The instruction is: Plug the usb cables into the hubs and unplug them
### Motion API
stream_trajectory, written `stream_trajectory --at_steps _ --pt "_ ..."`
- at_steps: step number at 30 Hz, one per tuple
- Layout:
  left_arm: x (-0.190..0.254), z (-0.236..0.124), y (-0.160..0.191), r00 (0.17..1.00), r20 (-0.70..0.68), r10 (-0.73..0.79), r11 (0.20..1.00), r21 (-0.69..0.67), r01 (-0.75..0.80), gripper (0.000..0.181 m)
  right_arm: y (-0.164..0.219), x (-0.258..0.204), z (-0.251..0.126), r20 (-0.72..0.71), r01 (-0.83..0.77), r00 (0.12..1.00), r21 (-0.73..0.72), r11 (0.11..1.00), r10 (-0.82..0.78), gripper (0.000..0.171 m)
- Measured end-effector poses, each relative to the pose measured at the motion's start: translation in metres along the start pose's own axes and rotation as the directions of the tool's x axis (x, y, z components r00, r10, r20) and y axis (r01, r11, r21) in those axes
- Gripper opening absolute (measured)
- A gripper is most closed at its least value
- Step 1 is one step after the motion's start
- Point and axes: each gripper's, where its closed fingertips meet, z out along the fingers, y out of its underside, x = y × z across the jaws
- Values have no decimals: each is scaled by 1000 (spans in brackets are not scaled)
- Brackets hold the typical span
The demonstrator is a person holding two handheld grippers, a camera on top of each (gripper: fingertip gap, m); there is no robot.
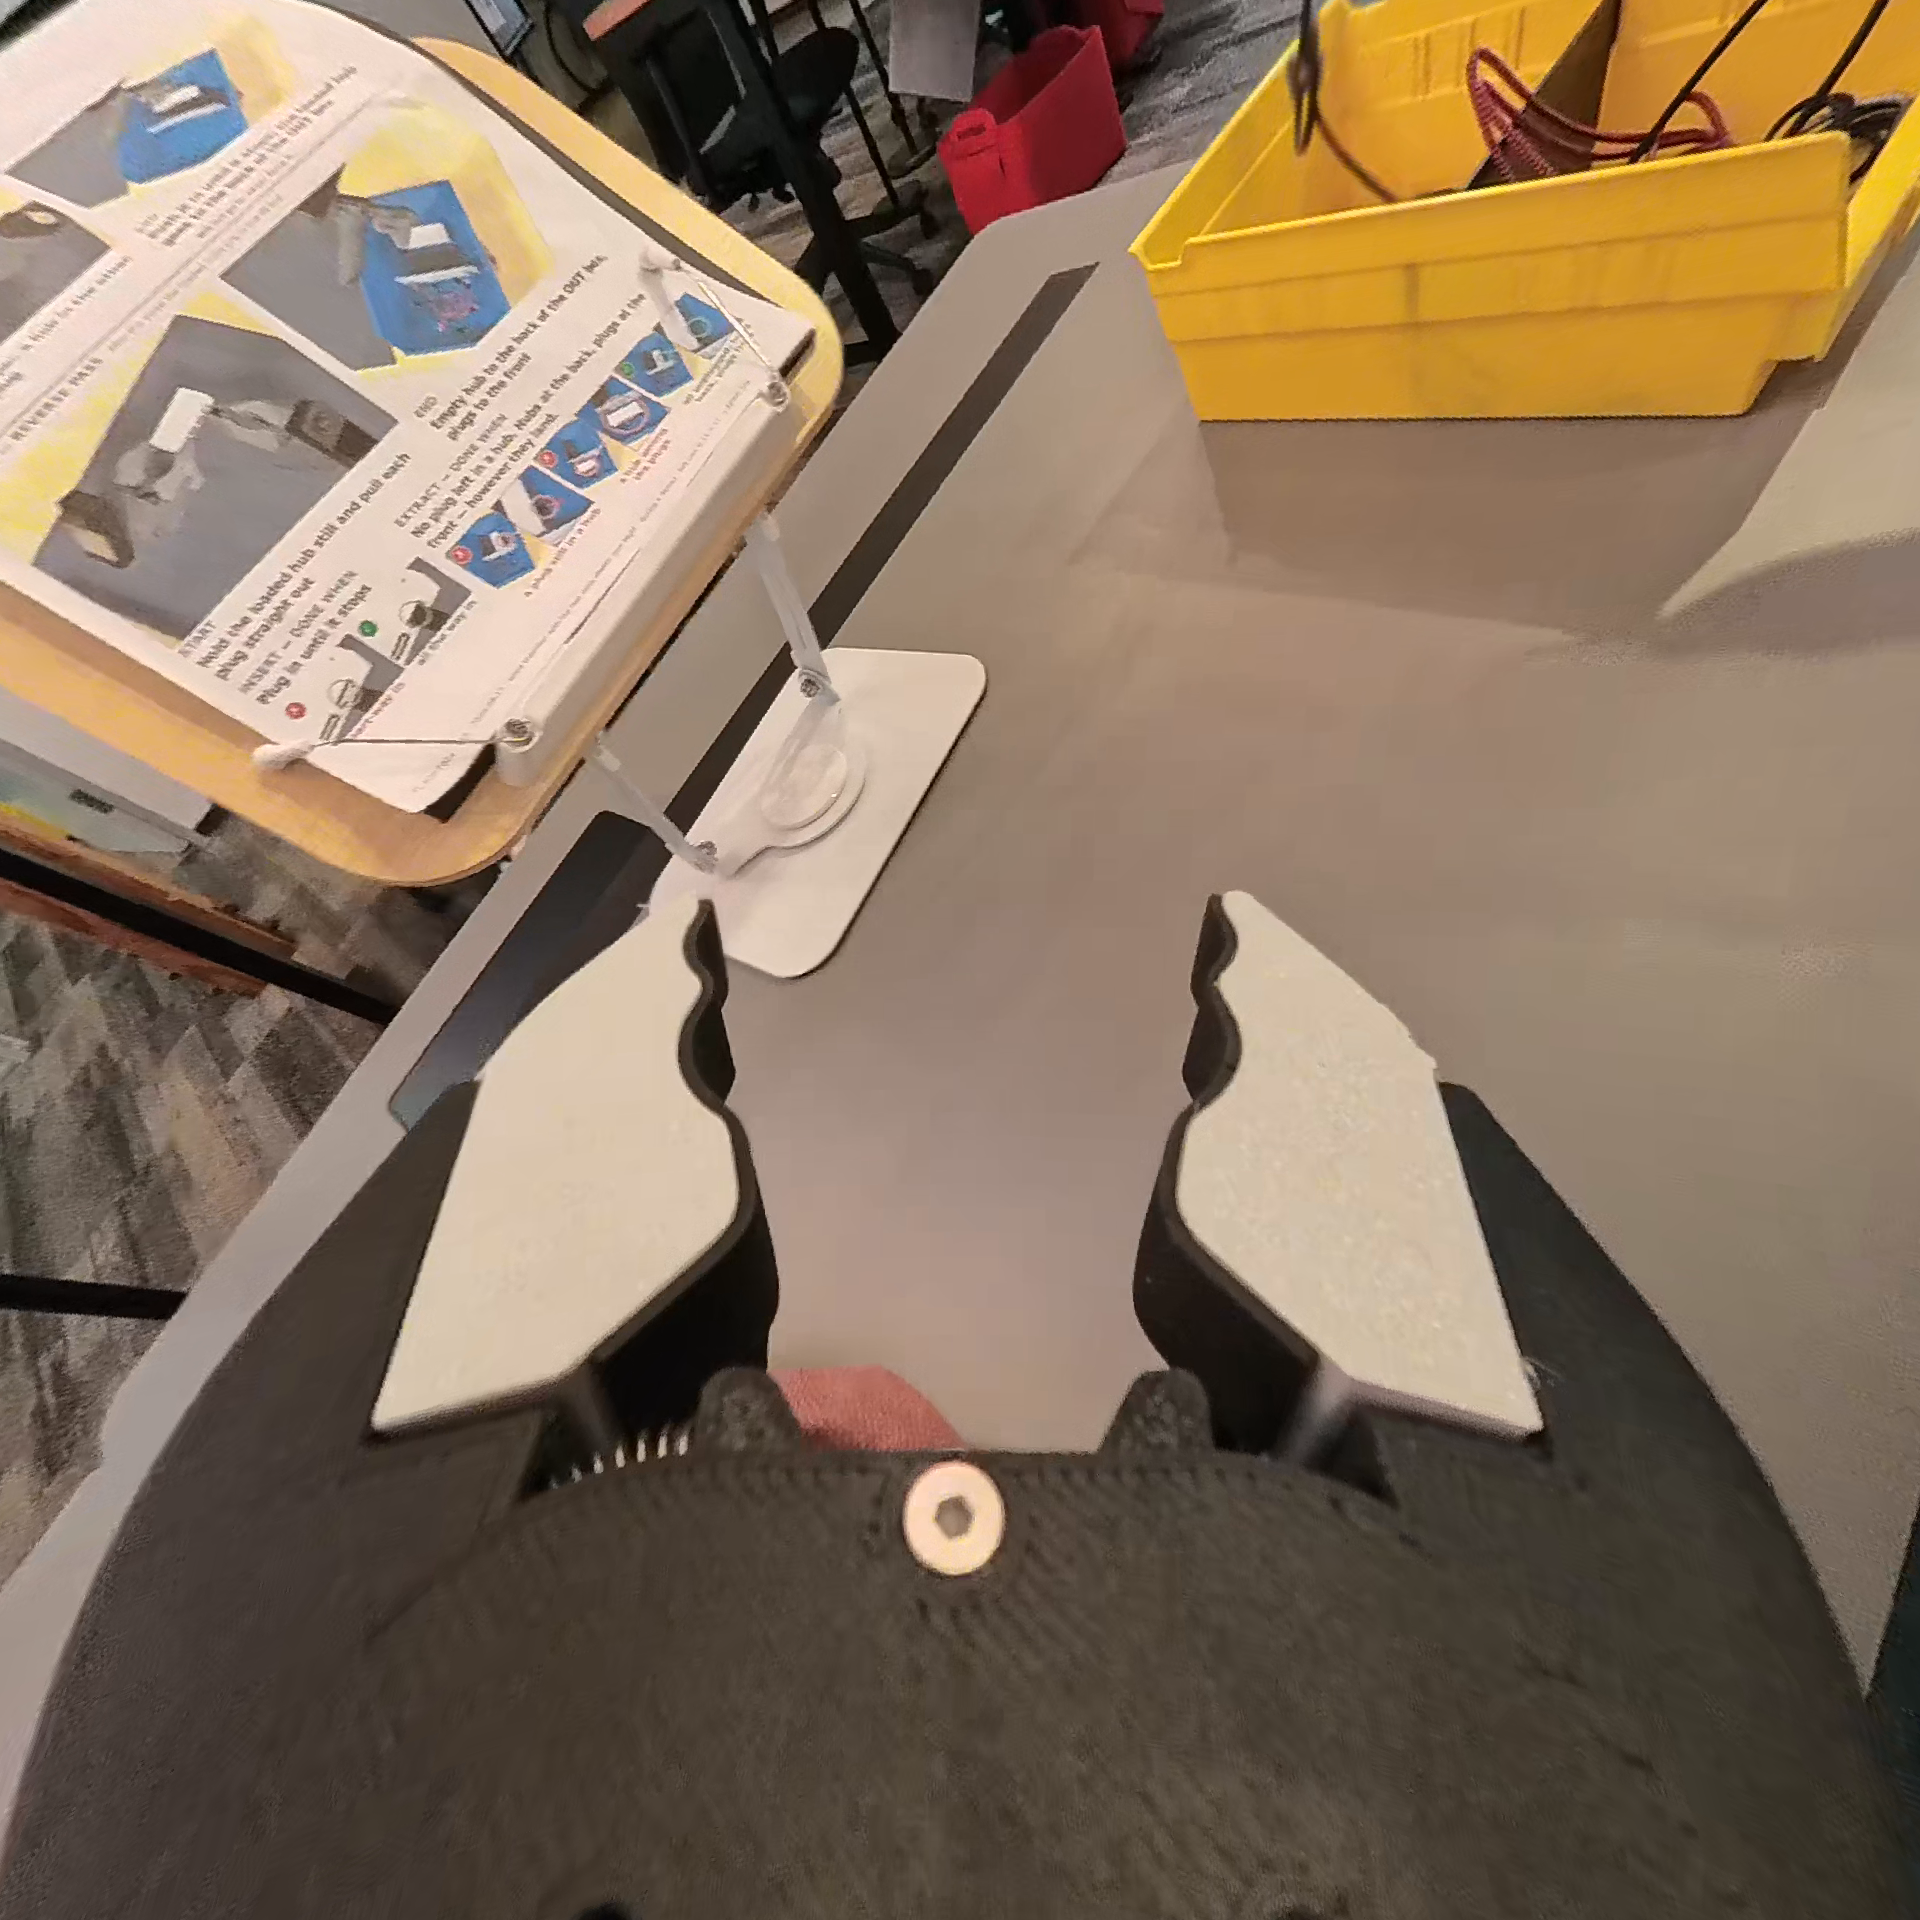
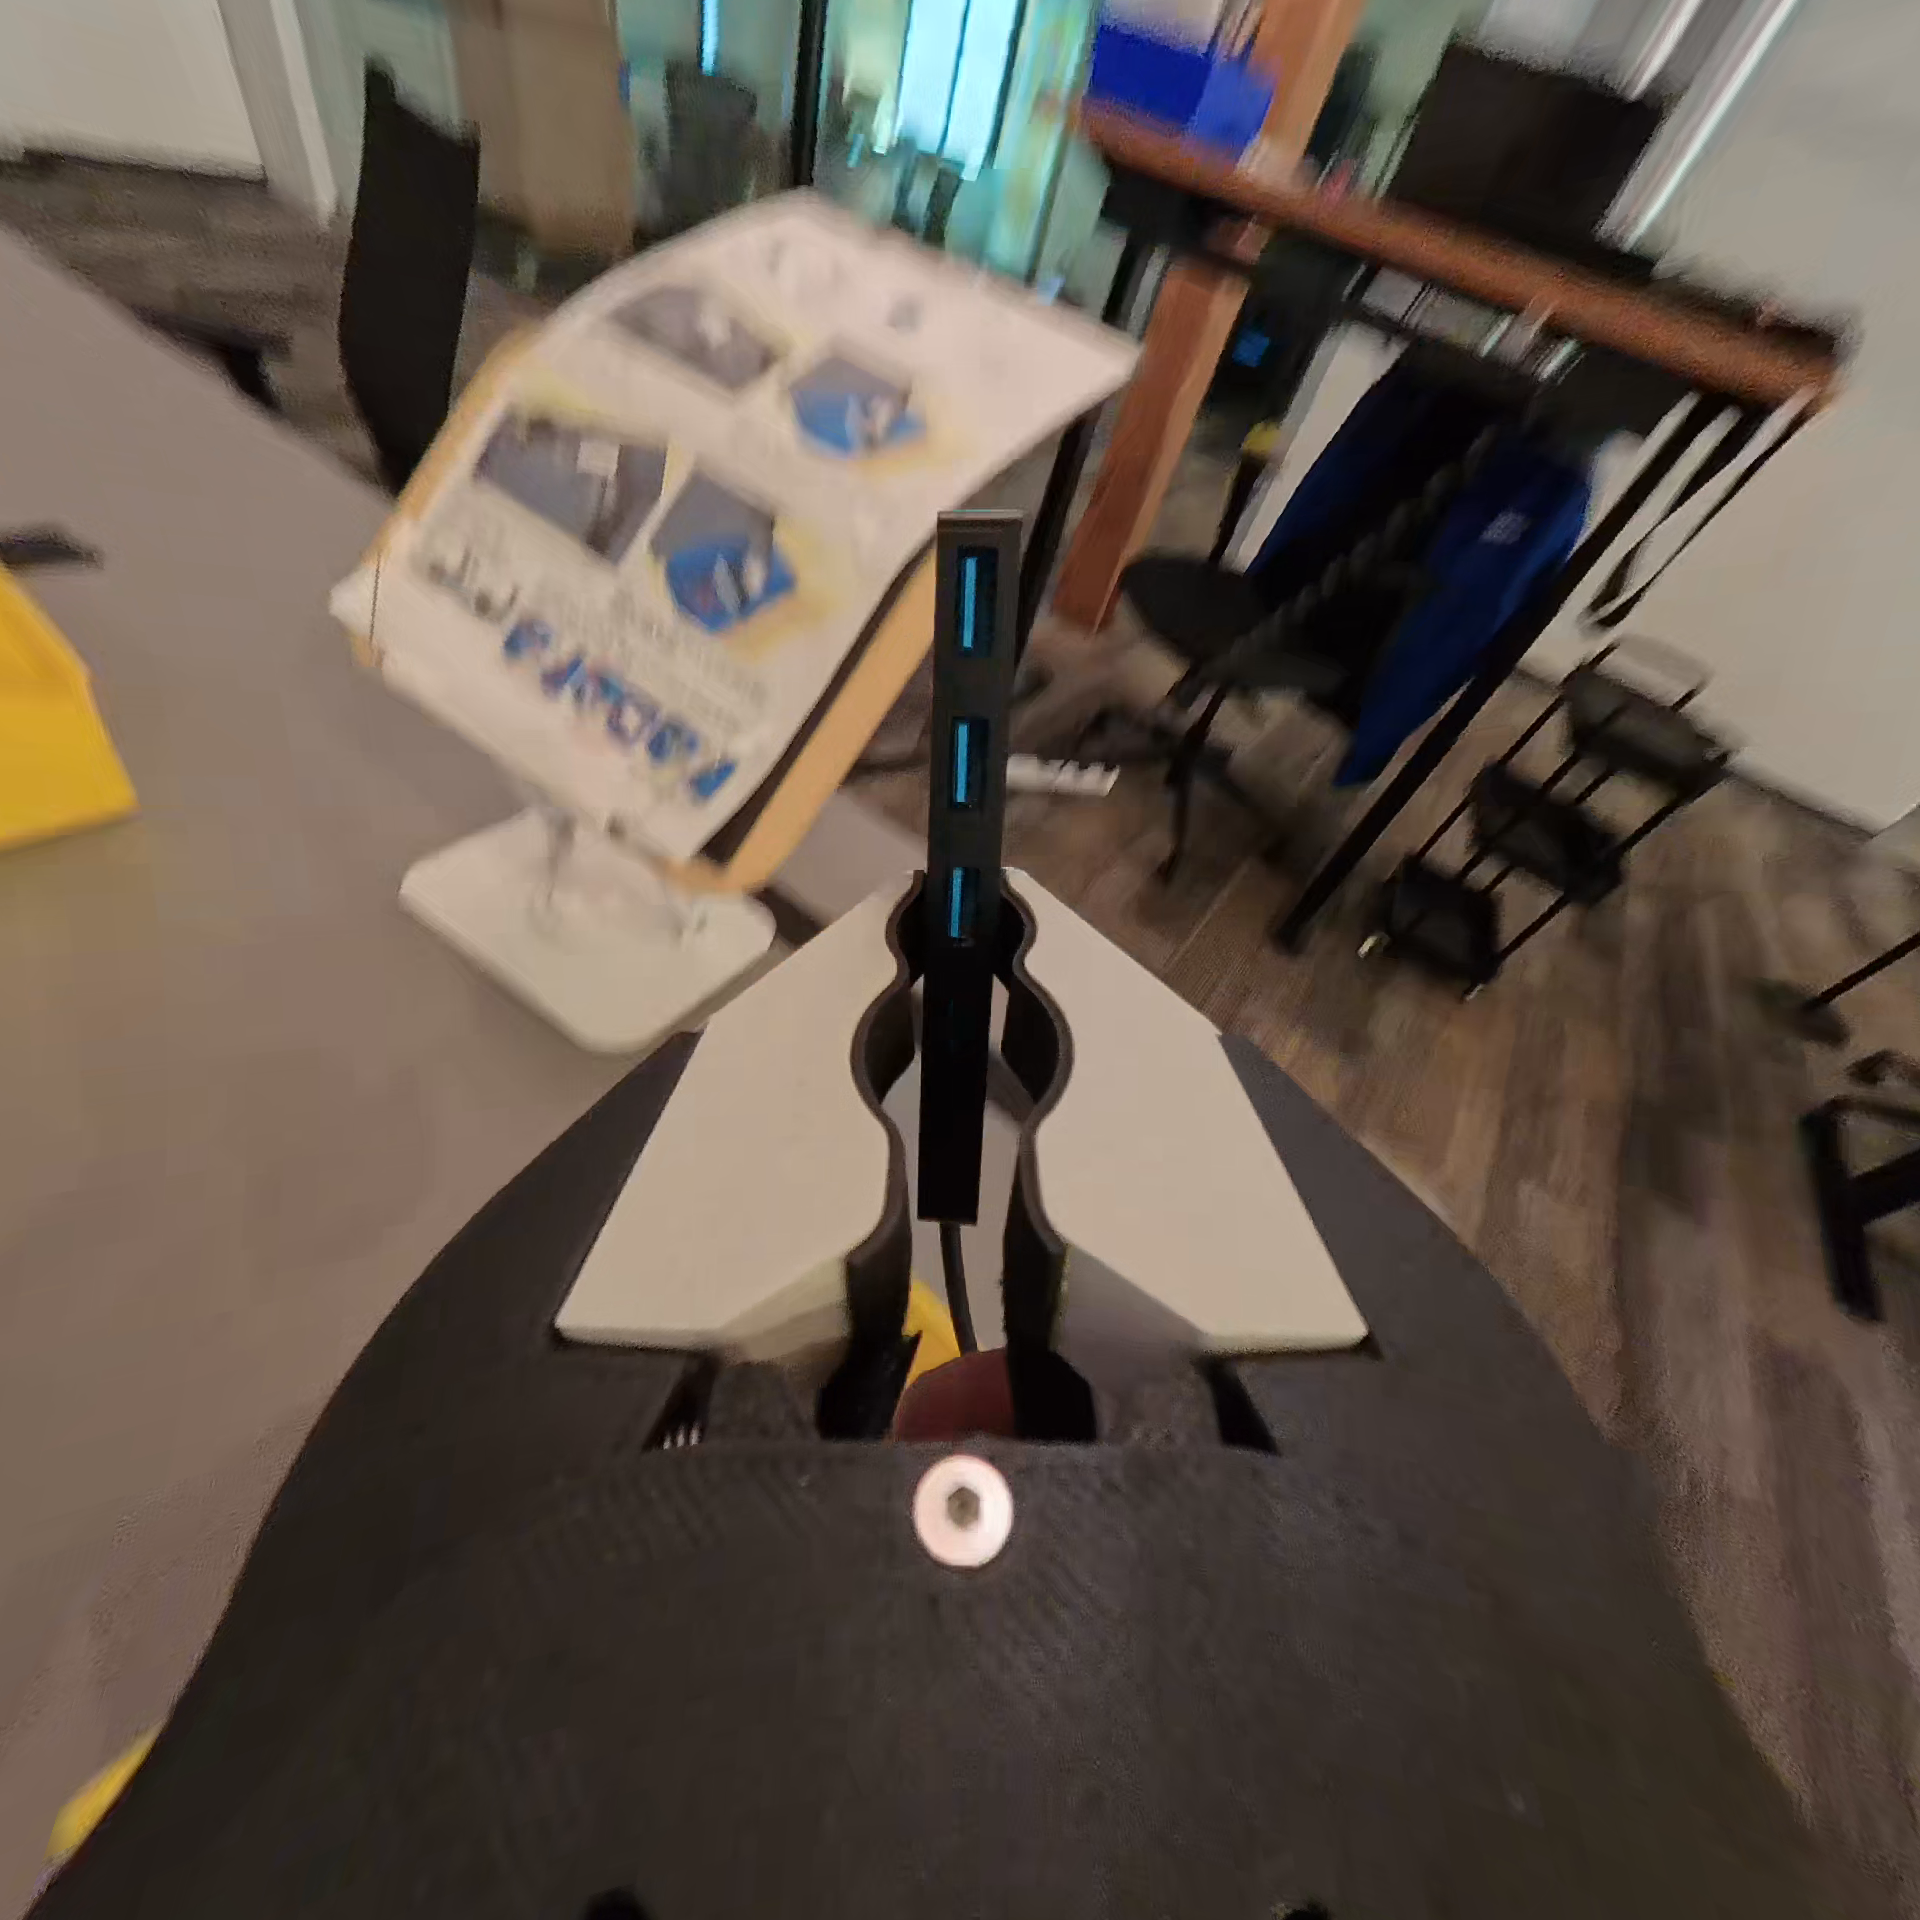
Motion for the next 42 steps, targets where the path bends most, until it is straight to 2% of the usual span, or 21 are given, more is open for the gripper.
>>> stream_trajectory --at_steps 1,3,5,7,11,14,16,18,19,21,25,27,29,30,32,36,38,39,40,41,42 --pt "-4 -3 1 1000 11 3 1000 -7 -3 85 28 -9 6 48 3 999 -77 997 1 8" --pt "-14 -10 4 999 34 10 1000 -27 -10 85 82 -14 16 46 58 998 -222 973 -49 8" --pt "-24 -17 8 998 57 11 999 -53 -8 85 149 -17 22 89 185 983 -438 880 -163 8" --pt "-34 -22 12 997 76 7 998 -67 -2 85 209 -33 24 199 232 970 -583 779 -140 8" --pt "-44 -28 20 995 104 4 995 -102 6 86 297 -42 35 306 347 936 -735 583 -172 8" --pt "-50 -31 30 993 117 12 989 -144 5 87 333 -69 54 422 427 895 -718 550 -144 9" --pt "-55 -33 39 992 124 13 984 -179 9 88 356 -82 53 487 467 869 -750 468 -87 12" --pt "-62 -37 51 991 131 10 976 -219 19 90 357 -80 54 491 473 868 -771 426 -76 28" --pt "-66 -39 57 990 141 10 971 -239 24 91 348 -82 54 497 462 867 -772 437 -40 36" --pt "-75 -45 70 987 159 6 960 -279 39 91 318 -72 59 476 447 876 -745 495 -74 46" --pt "-100 -62 102 977 211 -8 928 -362 86 96 253 -46 47 401 413 902 -697 586 -159 51" --pt "-121 -77 129 962 272 -14 896 -423 133 101 224 -30 28 309 363 930 -684 633 -198 51" --pt "-138 -97 164 943 329 -57 851 -478 218 111 215 -11 -6 184 291 956 -714 637 -230 55" --pt "-145 -108 184 930 357 -90 825 -497 271 115 220 -8 -27 139 253 965 -722 644 -222 59" --pt "-150 -131 228 899 404 -168 752 -537 382 122 243 -11 -62 52 89 996 -726 682 -75 66" --pt "-139 -163 306 823 460 -334 584 -584 564 129 323 -19 -121 -52 -62 998 -819 571 34 77" --pt "-133 -172 336 780 489 -391 504 -596 626 127 347 -28 -129 -65 -89 996 -830 551 63 72" --pt "-131 -174 344 766 491 -415 473 -603 643 117 345 -35 -127 -53 -118 990 -809 576 128 51" --pt "-131 -176 347 762 491 -422 465 -604 647 103 342 -37 -125 -50 -133 987 -784 606 152 49" --pt "-126 -179 351 771 472 -428 440 -636 633 75 342 -38 -124 -47 -144 984 -777 613 171 43" --pt "-117 -179 355 783 434 -446 407 -680 610 61 342 -41 -125 -44 -160 978 -782 603 204 38"
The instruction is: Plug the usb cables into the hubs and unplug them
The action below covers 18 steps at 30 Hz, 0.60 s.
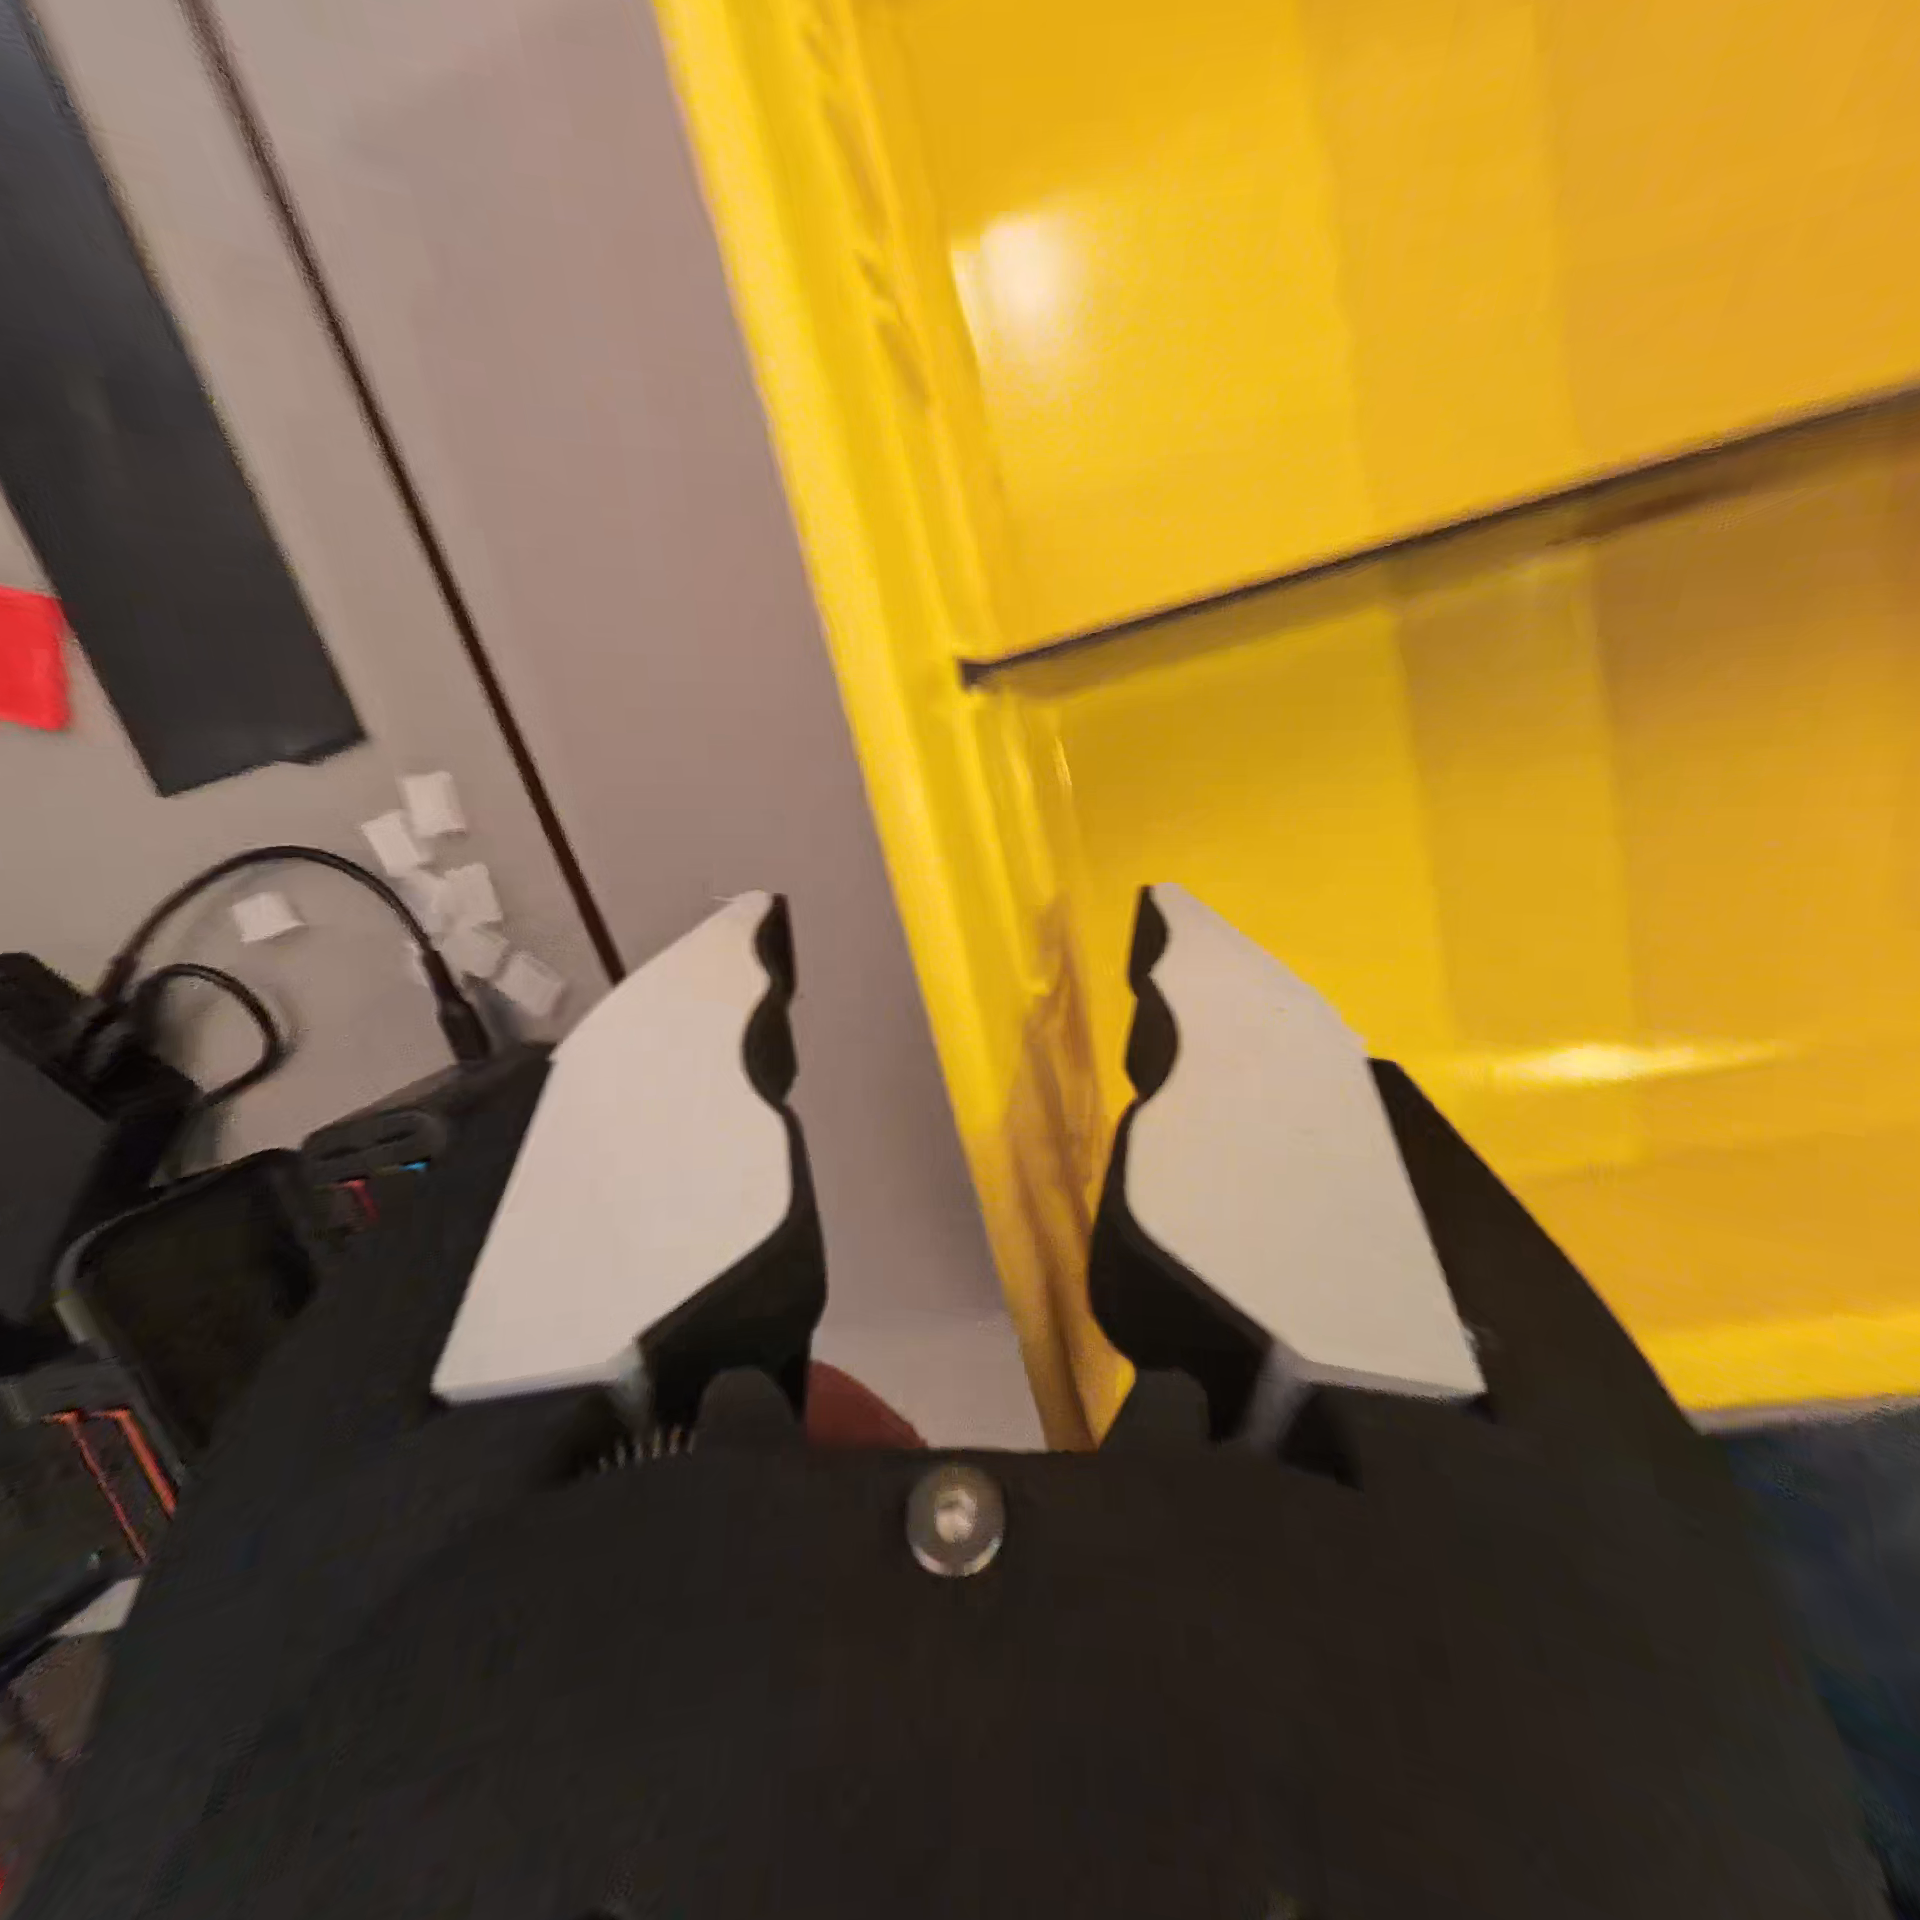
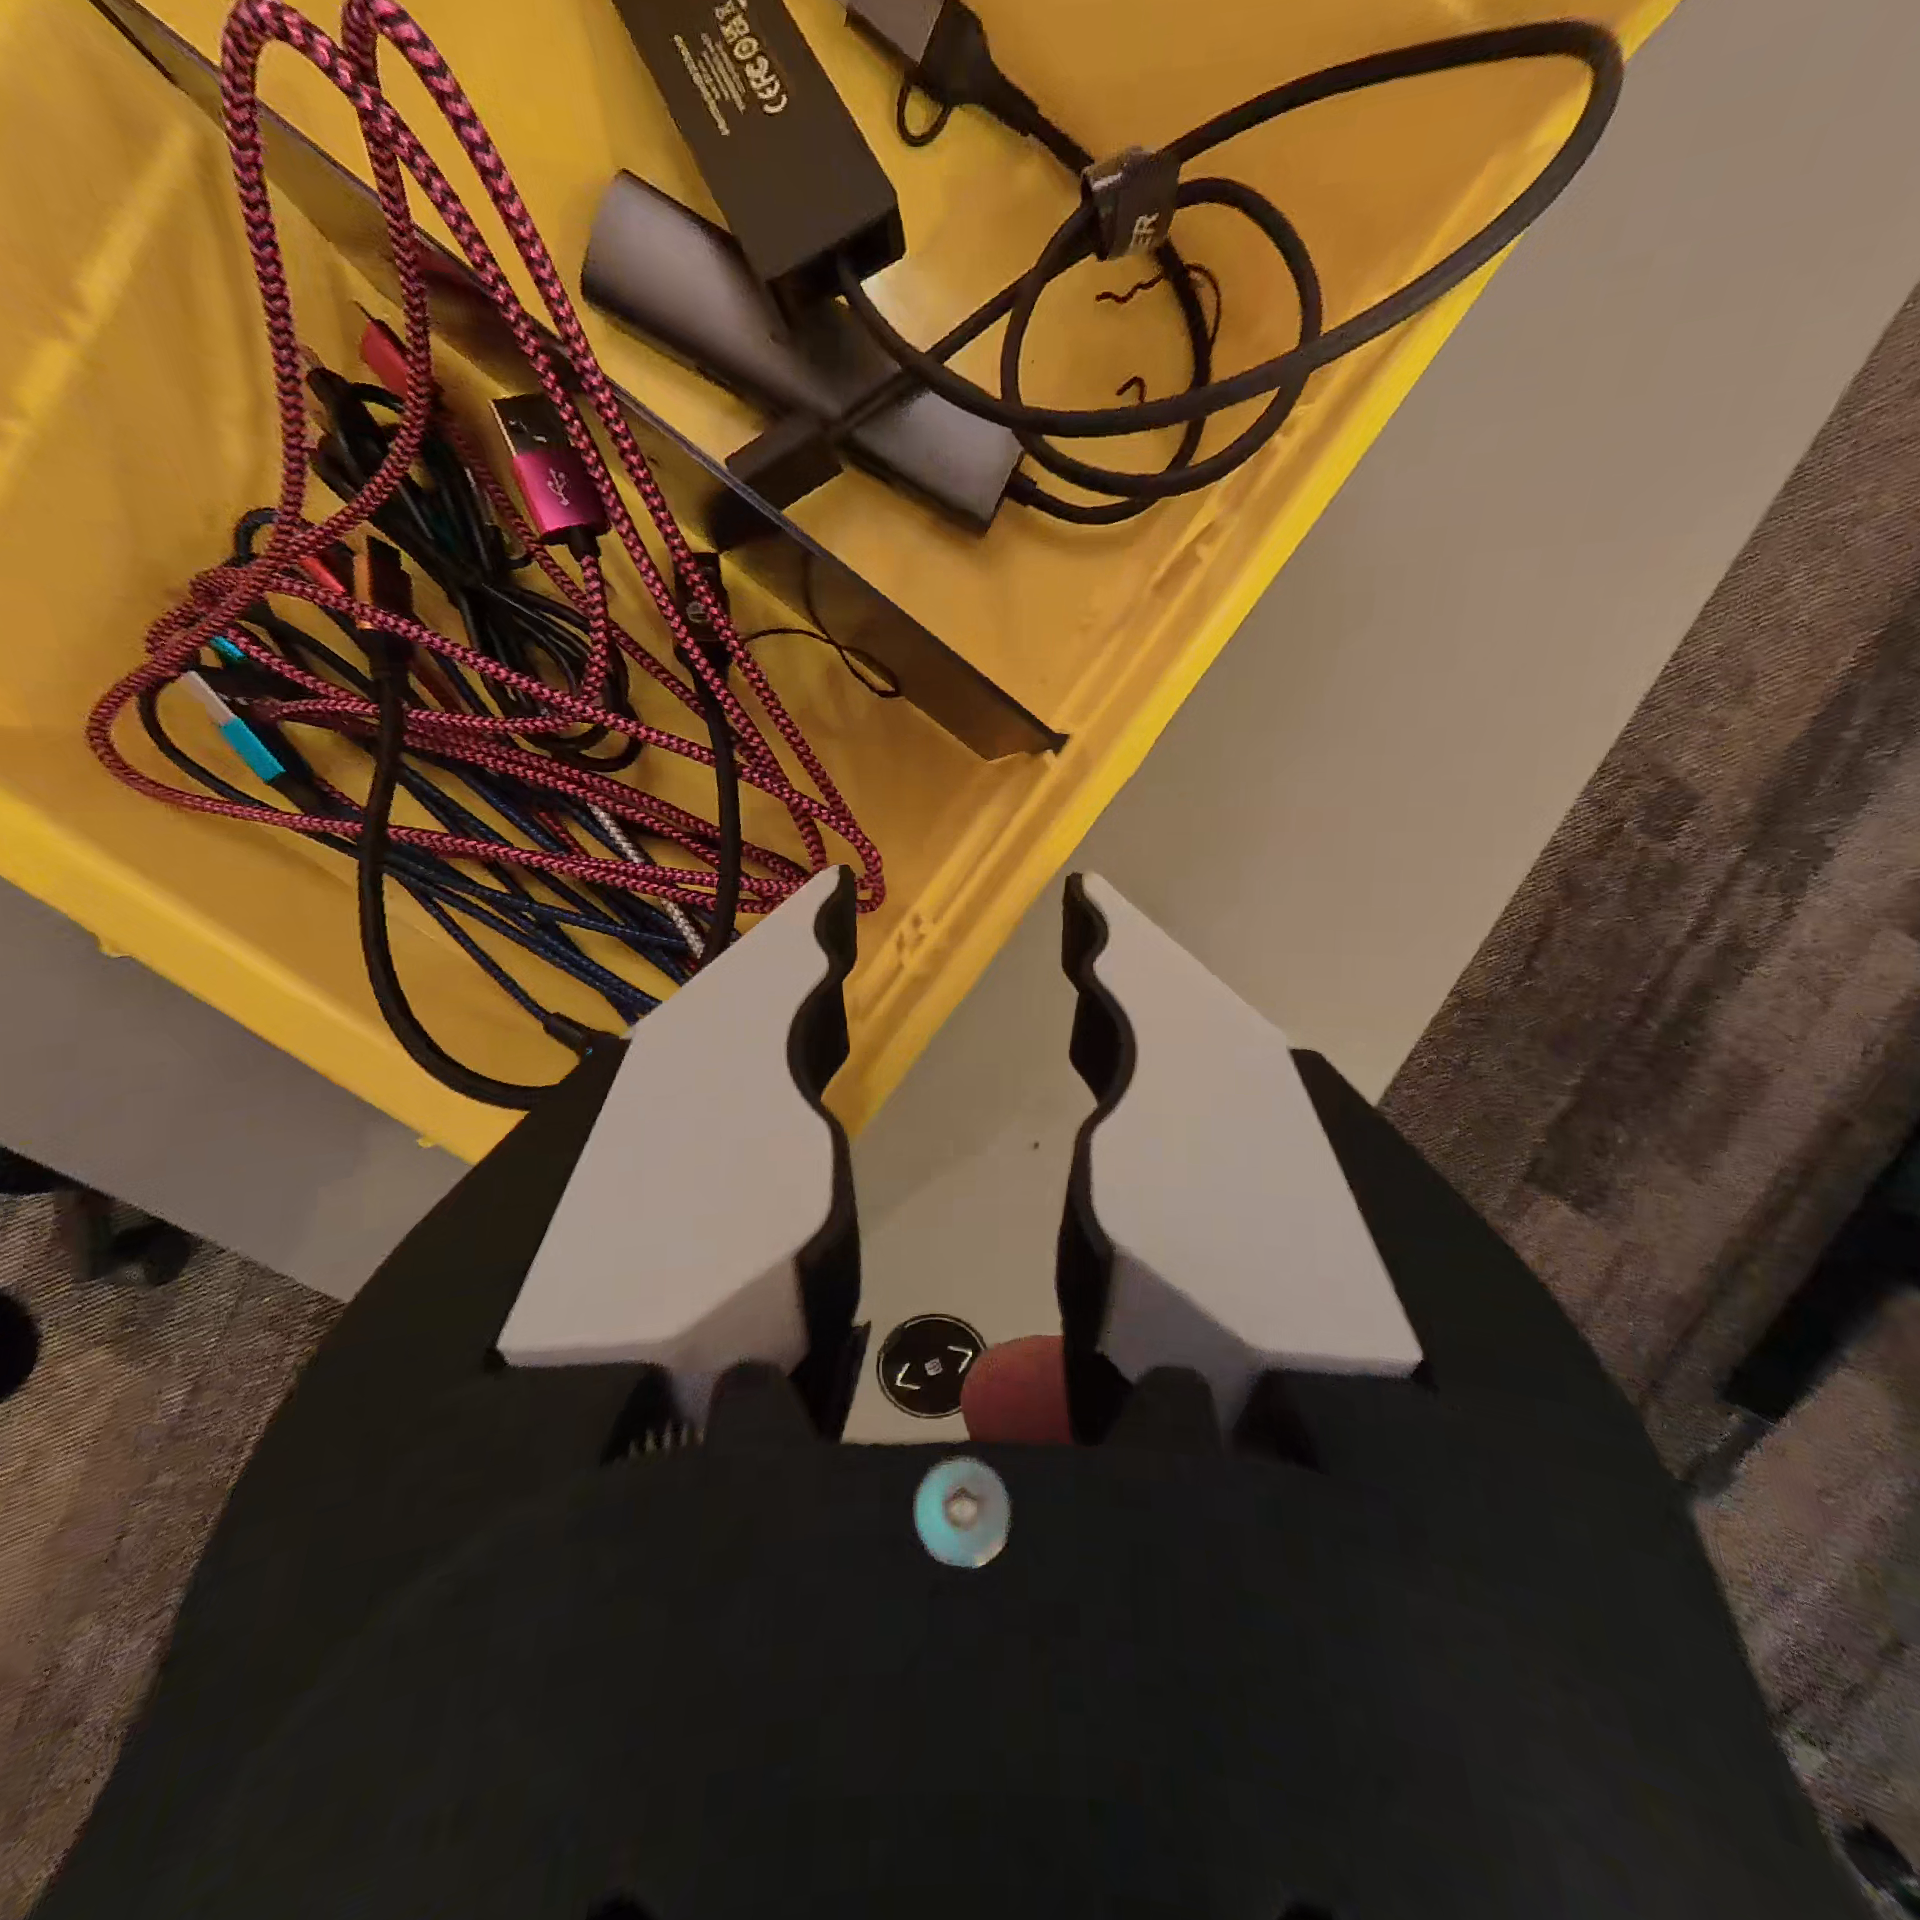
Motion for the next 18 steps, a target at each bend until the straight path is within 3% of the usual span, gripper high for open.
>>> stream_trajectory --at_steps 1,3,5,9,13,18 --pt "4 4 6 999 -23 33 999 -41 -34 47 0 -2 1 18 -1 1000 -6 1000 1 39" --pt "11 12 14 995 -73 72 993 -92 -78 29 -4 -14 2 108 -28 994 2 1000 27 62" --pt "15 12 12 991 -118 56 995 -74 -65 20 1 -15 8 113 -58 992 -38 998 62 60" --pt "28 9 9 973 -229 32 999 -4 -34 10 12 -15 35 55 -70 996 -105 992 76 41" --pt "33 1 10 968 -252 9 998 61 7 9 2 -16 41 9 -134 991 -40 990 135 15" --pt "39 -14 21 950 -301 -83 982 139 129 8 -25 -76 49 60 -103 993 20 995 101 9"
